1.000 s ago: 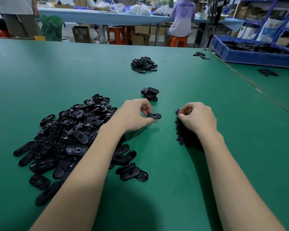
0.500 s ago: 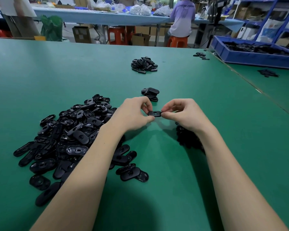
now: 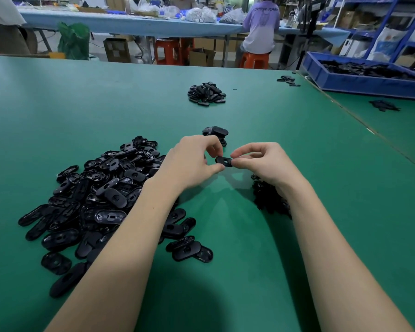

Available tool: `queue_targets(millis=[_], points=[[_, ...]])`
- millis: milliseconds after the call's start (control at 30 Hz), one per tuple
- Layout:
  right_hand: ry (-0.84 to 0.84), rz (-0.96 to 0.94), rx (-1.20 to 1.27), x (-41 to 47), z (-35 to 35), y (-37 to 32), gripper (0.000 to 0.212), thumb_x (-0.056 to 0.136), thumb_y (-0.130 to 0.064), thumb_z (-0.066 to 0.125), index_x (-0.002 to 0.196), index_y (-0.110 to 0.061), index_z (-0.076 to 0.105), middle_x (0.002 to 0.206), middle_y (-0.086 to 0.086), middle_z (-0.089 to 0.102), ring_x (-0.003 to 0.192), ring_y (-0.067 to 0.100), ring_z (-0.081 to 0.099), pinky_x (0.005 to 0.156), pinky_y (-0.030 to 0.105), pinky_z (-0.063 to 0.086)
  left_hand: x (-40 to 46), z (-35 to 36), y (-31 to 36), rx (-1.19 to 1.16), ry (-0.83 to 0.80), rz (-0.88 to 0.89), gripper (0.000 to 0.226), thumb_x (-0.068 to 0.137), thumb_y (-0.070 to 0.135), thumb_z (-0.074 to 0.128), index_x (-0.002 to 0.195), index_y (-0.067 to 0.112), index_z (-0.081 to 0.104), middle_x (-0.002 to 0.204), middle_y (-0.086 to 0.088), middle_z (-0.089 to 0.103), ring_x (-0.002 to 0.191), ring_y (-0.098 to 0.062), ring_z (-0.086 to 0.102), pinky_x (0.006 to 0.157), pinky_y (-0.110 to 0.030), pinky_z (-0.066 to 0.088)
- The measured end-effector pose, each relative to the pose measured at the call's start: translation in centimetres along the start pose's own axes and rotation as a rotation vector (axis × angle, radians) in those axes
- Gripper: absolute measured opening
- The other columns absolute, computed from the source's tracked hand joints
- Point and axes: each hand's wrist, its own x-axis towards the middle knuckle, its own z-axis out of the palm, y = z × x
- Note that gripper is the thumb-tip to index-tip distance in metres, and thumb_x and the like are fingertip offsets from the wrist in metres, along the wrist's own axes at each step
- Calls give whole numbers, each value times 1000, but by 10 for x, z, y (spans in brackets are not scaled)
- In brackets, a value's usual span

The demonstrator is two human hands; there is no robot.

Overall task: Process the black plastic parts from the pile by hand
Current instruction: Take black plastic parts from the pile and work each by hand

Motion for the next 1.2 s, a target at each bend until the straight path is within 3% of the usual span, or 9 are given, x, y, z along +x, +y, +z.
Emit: queue_targets(millis=[233,400,467,533,600,767,933,1067,1200], points=[[-7,68,11,-2,2,-5,22,75,-27,89,91,-25,75,86,-1,79,68,6,60,66,26,39,-1,0,4,149,32,106,21,82,40,77,99,37,65,98,18,58,84,-9,56,75,-32,49],[29,88,-49,0,1,-5,19,75,-28,89,88,-26,75,93,5,79,41,-5,46,58,26,34,0,0,5,65,-19,89,20,82,33,80,98,31,68,86,17,68,83,-10,64,83,-36,54],[26,89,-48,0,0,-4,19,74,-28,89,87,-26,75,88,3,78,40,-4,45,54,20,36,0,0,4,-4,-36,81,20,83,27,80,98,27,68,82,14,71,83,-8,66,85,-29,53],[21,94,-38,-1,-1,-5,19,74,-28,89,86,-25,75,63,-9,68,39,-4,44,45,14,33,0,0,5,-75,-45,73,19,84,21,79,98,25,68,82,10,74,76,3,63,72,-7,43],[20,107,-36,-1,-1,-5,20,73,-29,90,86,-25,75,48,-18,54,39,-3,44,49,19,32,-1,-1,5,-130,-47,66,18,84,17,79,97,22,68,82,7,76,62,13,56,60,-2,35],[8,84,-21,-3,-1,-10,19,74,-27,89,89,-27,77,80,-7,76,50,-1,50,57,26,36,-4,-2,5,-233,-53,64,17,84,14,77,96,21,67,81,8,76,50,15,50,59,-2,35],[-4,111,47,-3,-6,-7,25,70,-40,91,89,-28,80,74,-13,71,51,-1,49,54,23,32,-3,-5,2,-373,-45,20,18,84,14,77,94,25,66,79,11,77,52,12,54,56,-5,36],[-142,207,197,-5,-3,1,20,69,-46,88,86,-36,82,82,-17,73,71,10,46,51,22,29,-3,-6,2,-512,-73,-22,20,85,10,77,96,22,66,81,5,77,56,4,56,62,-23,39],[-127,150,215,-3,-3,1,27,60,-50,90,81,-36,81,79,-16,72,67,9,43,50,21,30,-1,-6,4,-552,-101,-80,20,85,8,75,98,19,64,76,5,74,58,-8,53,60,-25,40]])
